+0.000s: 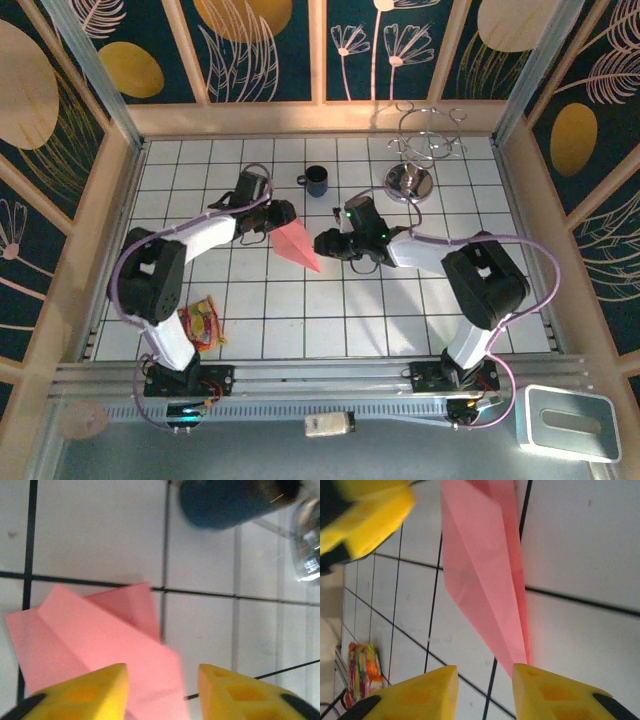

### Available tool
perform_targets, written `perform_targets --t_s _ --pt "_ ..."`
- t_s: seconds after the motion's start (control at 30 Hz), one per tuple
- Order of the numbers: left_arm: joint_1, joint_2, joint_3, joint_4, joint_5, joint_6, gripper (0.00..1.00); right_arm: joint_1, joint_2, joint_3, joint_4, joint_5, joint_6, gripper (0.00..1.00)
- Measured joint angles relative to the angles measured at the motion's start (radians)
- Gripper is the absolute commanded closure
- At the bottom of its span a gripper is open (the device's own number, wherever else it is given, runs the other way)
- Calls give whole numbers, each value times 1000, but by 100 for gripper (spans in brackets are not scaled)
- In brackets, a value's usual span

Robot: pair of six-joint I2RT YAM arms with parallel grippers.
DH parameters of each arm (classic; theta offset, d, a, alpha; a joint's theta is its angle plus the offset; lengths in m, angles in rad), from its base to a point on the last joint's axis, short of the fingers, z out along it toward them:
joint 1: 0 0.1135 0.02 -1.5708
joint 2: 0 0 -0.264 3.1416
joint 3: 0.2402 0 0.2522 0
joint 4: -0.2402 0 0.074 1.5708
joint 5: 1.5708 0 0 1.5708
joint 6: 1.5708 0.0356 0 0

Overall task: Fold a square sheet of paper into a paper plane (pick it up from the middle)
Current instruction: Fourth fold the wing at the center of the table.

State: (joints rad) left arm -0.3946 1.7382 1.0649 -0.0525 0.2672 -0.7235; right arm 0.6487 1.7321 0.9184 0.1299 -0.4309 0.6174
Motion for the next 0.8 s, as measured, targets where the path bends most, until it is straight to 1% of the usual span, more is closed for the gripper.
perform_targets --t_s 0.1,0.2,0.3,0.43,0.6,0.73,0.8 --pt "11 -92 -52 58 13 -25 47 -14 61 40 37 -12 10 60" --pt "40 -150 -137 128 28 -61 44 -32 132 95 47 -24 -3 60" --pt "74 -169 -234 191 56 -108 44 -46 192 153 48 -40 -26 62" --pt "92 -173 -324 240 79 -157 43 -61 257 219 48 -69 -60 66" --pt "92 -195 -362 280 96 -187 43 -66 320 282 48 -103 -82 69" --pt "92 -199 -365 304 100 -193 43 -66 350 296 48 -137 -89 74" --pt "92 -199 -367 307 100 -196 43 -66 358 298 48 -150 -93 78"
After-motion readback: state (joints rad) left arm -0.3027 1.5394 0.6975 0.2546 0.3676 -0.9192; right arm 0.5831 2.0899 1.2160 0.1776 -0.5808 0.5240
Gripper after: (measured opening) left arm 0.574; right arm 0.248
